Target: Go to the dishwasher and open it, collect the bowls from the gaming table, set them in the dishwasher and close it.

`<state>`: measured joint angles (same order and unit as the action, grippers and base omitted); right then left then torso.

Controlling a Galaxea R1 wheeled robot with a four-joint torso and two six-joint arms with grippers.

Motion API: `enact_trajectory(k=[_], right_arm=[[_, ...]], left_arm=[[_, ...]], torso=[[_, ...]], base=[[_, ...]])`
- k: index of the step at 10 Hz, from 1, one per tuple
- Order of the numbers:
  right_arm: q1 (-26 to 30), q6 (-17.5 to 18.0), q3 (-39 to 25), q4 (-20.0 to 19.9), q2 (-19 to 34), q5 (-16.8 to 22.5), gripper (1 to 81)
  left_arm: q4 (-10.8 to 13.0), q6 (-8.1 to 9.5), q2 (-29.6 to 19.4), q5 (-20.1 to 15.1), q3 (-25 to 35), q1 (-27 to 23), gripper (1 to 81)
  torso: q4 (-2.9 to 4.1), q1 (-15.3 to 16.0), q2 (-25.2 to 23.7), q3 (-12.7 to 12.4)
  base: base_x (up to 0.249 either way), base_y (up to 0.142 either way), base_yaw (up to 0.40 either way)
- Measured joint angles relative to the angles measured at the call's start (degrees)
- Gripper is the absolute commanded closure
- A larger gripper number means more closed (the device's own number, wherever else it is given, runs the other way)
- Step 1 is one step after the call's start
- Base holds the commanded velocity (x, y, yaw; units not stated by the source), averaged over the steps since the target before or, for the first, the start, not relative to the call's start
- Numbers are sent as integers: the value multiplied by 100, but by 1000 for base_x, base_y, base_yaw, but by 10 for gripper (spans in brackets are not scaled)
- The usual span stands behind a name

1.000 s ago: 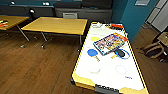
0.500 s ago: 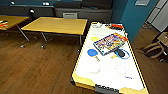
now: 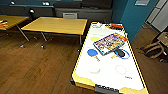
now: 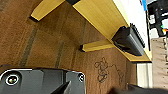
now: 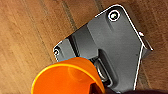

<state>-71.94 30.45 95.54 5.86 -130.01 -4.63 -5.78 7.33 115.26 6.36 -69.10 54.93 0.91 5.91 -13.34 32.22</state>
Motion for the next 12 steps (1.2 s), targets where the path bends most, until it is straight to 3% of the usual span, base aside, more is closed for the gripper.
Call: enact_trajectory(k=[4,7,9,12], right_arm=[[-46,-30,907,127,-885,-7,811],[-39,-39,1067,174,-1040,12,811],[28,-41,1075,185,-1062,28,811],[210,-41,1075,193,-1141,233,811]], left_arm=[[-794,35,17,-472,41,-741,10],[-1258,63,233,-831,-20,-1251,10],[-1417,195,307,-1174,-218,-1651,10],[-1469,422,588,-1876,-491,-2492,10]], torso=[[0,0,0,0],[0,0,0,0],[0,0,0,0],[0,0,2,0]], base=[[0,0,0],[0,0,0],[0,0,0],[0,0,0]])
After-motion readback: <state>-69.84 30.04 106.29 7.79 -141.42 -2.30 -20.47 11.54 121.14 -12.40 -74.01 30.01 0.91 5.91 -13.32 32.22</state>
